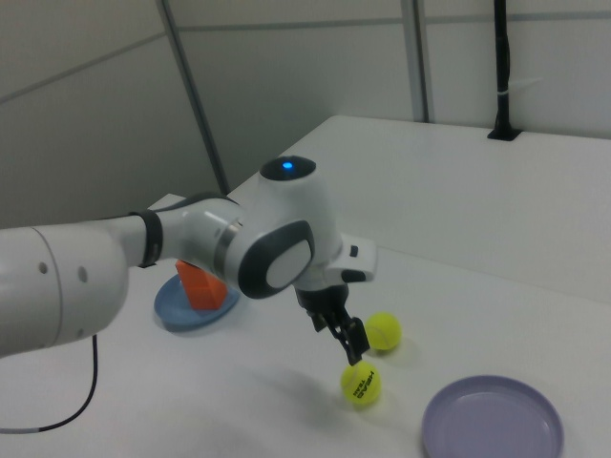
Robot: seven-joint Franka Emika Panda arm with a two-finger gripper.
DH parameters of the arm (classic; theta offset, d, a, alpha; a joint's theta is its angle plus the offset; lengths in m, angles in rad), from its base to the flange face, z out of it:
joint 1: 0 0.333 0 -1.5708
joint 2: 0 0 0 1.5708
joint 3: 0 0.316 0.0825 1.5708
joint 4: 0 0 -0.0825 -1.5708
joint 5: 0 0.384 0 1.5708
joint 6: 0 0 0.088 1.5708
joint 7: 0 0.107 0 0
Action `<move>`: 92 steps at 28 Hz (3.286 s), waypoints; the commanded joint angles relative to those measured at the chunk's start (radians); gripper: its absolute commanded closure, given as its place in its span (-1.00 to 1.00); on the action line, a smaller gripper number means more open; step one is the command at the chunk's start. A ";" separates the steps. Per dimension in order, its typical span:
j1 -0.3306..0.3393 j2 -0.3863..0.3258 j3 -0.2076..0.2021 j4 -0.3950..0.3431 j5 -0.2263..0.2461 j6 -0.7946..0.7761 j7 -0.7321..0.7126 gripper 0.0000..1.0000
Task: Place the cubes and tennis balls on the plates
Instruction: 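Raise the gripper and lower it onto a yellow tennis ball, then carry the tennis ball to the lavender plate and release it, then move to the other tennis ball and grasp it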
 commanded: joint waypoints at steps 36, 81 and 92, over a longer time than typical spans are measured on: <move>0.029 0.156 -0.068 -0.027 0.019 0.171 -0.037 1.00; -0.003 0.187 -0.288 0.198 0.182 0.034 -0.141 -1.00; 0.118 0.194 -0.285 0.264 0.266 0.026 -0.138 -1.00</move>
